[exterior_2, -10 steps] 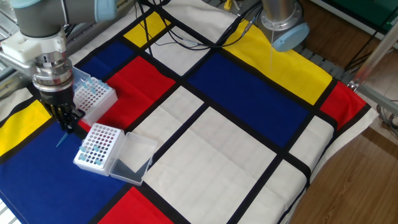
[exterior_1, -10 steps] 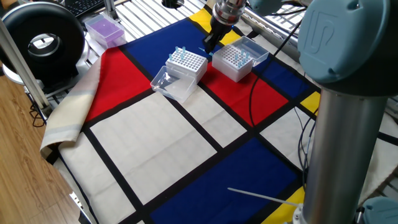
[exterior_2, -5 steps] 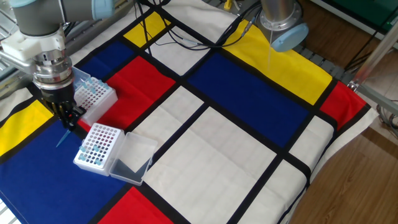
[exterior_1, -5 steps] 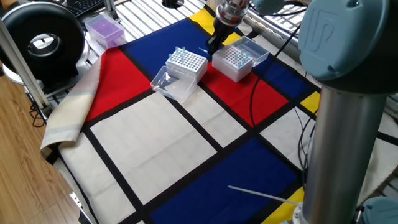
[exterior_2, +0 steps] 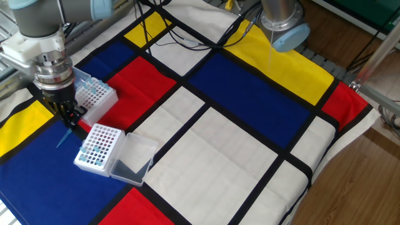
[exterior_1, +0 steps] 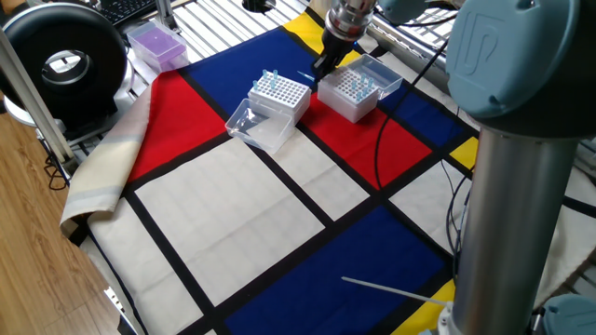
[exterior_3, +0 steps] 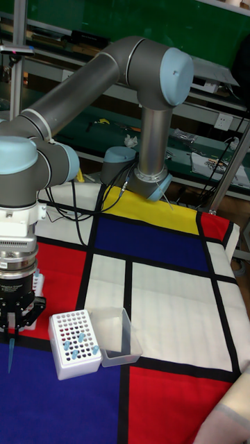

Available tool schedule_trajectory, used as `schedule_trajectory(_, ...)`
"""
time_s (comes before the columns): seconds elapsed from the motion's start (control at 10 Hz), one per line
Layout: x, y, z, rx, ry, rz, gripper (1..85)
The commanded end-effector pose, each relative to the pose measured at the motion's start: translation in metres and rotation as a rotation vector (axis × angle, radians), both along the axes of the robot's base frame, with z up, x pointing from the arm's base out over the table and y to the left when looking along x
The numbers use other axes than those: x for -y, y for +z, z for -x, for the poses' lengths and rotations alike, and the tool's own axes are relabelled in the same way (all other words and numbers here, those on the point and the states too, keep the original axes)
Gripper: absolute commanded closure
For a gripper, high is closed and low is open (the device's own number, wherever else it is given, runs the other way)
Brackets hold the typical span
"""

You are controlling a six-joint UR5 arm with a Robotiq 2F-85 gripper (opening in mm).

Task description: Transfer all medium pipette tips from one holder to another

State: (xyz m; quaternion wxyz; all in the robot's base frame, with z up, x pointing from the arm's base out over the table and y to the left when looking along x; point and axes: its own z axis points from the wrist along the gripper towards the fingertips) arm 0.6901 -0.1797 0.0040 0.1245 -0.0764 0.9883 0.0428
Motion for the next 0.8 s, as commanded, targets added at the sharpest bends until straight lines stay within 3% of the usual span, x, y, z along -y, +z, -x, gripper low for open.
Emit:
schedule_trajectory(0.0,0.0005,-0.0008,0.0013,-0.002,-0.009,-0.013,62.7)
schedule_trajectory(0.7,-0.0005,-0.0028,0.0006,-0.003,-0.012,-0.017,66.3)
